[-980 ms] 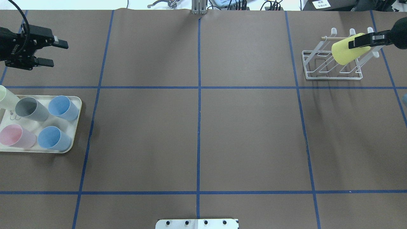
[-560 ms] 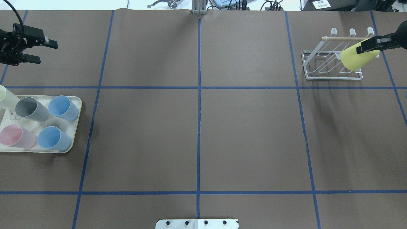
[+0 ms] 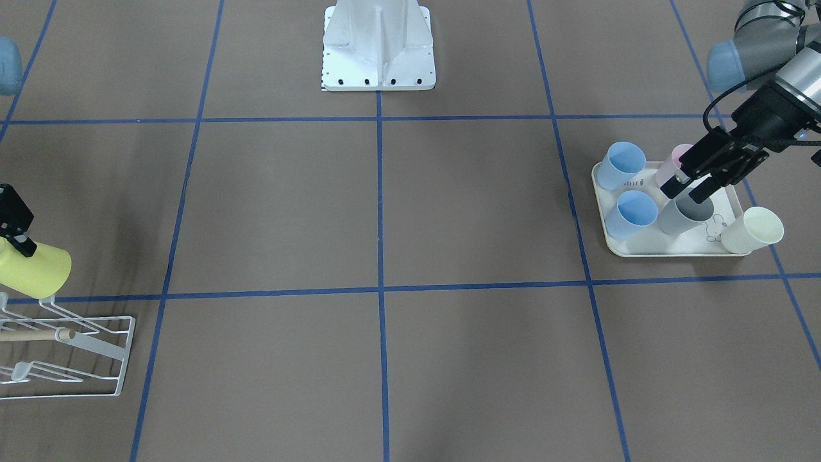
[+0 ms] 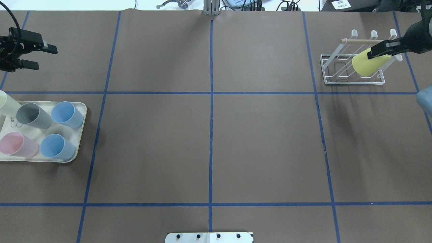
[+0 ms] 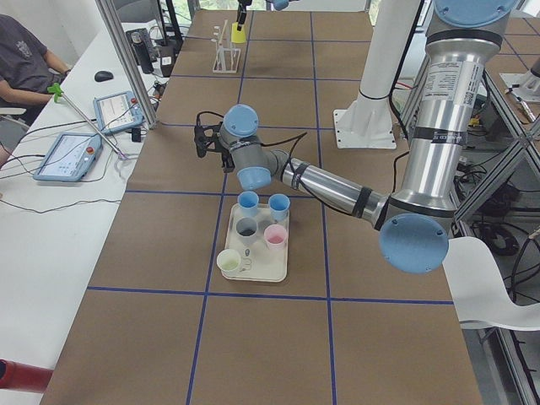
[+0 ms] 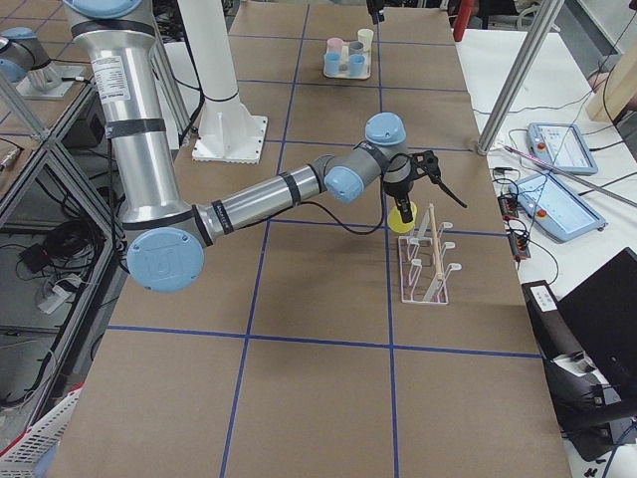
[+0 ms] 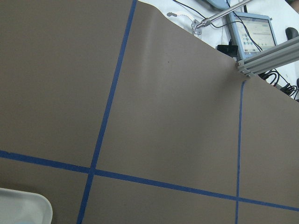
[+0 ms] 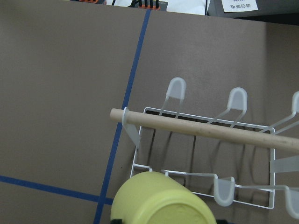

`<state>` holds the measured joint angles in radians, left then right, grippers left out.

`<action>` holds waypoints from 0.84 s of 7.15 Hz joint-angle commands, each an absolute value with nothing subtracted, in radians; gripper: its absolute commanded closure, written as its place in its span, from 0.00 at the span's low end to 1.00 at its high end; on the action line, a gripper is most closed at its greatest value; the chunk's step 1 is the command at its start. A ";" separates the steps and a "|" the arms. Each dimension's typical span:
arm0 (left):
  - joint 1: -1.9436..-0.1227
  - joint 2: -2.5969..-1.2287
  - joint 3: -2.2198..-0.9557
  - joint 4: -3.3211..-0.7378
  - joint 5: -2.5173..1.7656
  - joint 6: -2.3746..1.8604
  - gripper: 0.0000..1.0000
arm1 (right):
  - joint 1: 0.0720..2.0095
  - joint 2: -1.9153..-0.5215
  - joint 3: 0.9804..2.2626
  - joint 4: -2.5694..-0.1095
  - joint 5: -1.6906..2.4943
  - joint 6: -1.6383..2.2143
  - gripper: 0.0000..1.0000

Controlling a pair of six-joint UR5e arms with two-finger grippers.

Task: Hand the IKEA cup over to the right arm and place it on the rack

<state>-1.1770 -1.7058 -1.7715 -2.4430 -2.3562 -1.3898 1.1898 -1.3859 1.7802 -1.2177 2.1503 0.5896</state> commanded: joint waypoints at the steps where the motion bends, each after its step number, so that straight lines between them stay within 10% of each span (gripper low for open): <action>1: -1.178 -1.697 -1.781 -2.444 -2.356 -1.390 0.00 | 1.189 -1.382 1.769 -1.218 2.148 0.589 0.82; 6: -1.177 -1.683 -1.784 -2.442 -2.356 -1.390 0.00 | 1.177 -1.345 1.701 -1.215 2.129 0.584 0.78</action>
<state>-1.1766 -1.6834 -1.7839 -2.4433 -2.3562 -1.3897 1.1820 -1.3604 1.7278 -1.2161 2.1316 0.5855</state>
